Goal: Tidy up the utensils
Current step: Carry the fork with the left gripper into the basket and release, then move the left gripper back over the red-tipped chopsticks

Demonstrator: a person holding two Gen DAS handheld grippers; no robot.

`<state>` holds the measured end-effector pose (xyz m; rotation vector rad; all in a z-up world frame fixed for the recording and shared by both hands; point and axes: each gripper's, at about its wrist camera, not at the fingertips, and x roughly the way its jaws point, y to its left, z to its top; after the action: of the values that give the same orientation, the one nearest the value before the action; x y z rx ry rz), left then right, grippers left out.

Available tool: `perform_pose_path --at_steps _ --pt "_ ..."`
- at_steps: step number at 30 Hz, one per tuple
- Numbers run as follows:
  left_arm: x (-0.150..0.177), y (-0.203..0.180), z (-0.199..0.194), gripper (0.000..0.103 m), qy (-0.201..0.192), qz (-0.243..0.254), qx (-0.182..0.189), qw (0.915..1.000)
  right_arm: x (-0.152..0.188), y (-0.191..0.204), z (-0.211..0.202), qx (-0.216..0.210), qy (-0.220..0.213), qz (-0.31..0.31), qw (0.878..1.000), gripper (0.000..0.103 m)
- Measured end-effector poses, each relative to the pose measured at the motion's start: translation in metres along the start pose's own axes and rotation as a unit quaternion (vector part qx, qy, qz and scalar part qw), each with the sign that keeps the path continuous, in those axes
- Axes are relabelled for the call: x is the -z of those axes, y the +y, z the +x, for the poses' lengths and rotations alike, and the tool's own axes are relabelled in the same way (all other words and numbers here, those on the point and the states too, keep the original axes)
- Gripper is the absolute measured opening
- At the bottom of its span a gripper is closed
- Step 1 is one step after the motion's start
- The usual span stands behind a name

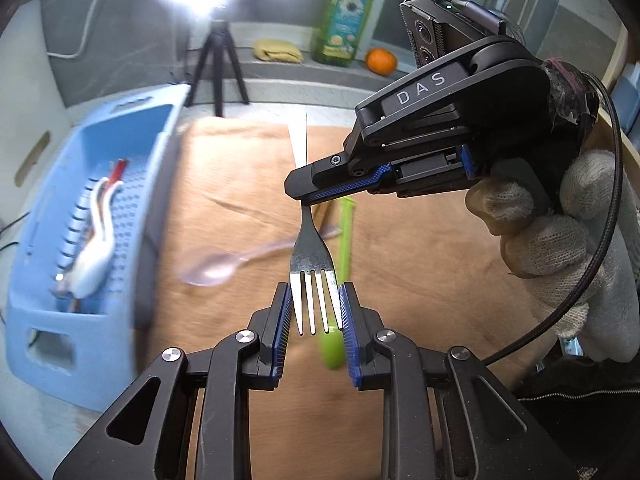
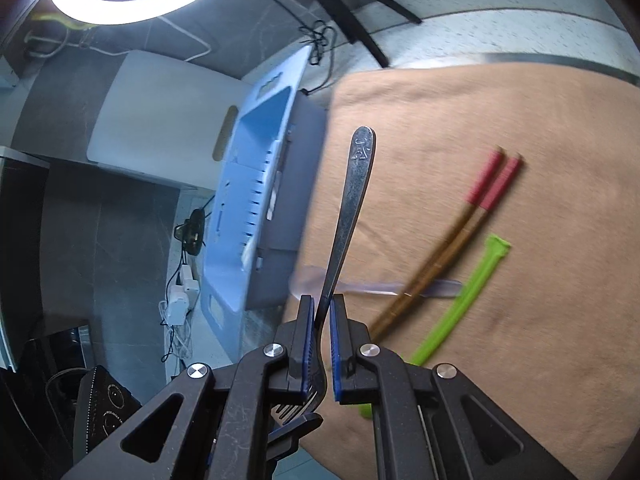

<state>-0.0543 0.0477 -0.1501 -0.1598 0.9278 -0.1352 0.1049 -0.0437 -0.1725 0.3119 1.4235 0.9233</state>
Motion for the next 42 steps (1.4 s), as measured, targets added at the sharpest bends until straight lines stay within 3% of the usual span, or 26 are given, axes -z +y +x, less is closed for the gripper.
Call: perform_pose_path --at_steps 9,18,26,27,30,42 --pt "-0.009 0.064 -0.02 0.022 -0.014 -0.021 -0.008 0.9996 -0.021 0.057 0.04 -0.007 -0.005 -0.025 1.0 0.006" --pt "-0.016 0.117 -0.01 0.022 -0.003 -0.033 -0.015 0.9994 -0.046 0.084 0.082 0.012 0.0 -0.038 0.999 0.005" --pt "-0.02 0.136 -0.001 0.02 0.011 -0.033 -0.016 0.9993 -0.057 0.087 0.105 0.039 0.006 -0.045 0.998 0.005" --pt "-0.022 0.137 0.0 0.015 0.012 -0.034 -0.018 0.9992 -0.057 0.087 0.107 0.042 0.007 -0.047 0.998 0.005" --pt "-0.026 0.141 0.002 0.014 0.011 -0.036 -0.02 0.9991 -0.058 0.088 0.111 0.042 0.009 -0.055 0.998 0.005" --pt "-0.029 0.139 -0.005 0.014 0.007 -0.043 -0.029 0.9986 -0.055 0.095 0.097 0.062 -0.012 -0.088 0.994 0.012"
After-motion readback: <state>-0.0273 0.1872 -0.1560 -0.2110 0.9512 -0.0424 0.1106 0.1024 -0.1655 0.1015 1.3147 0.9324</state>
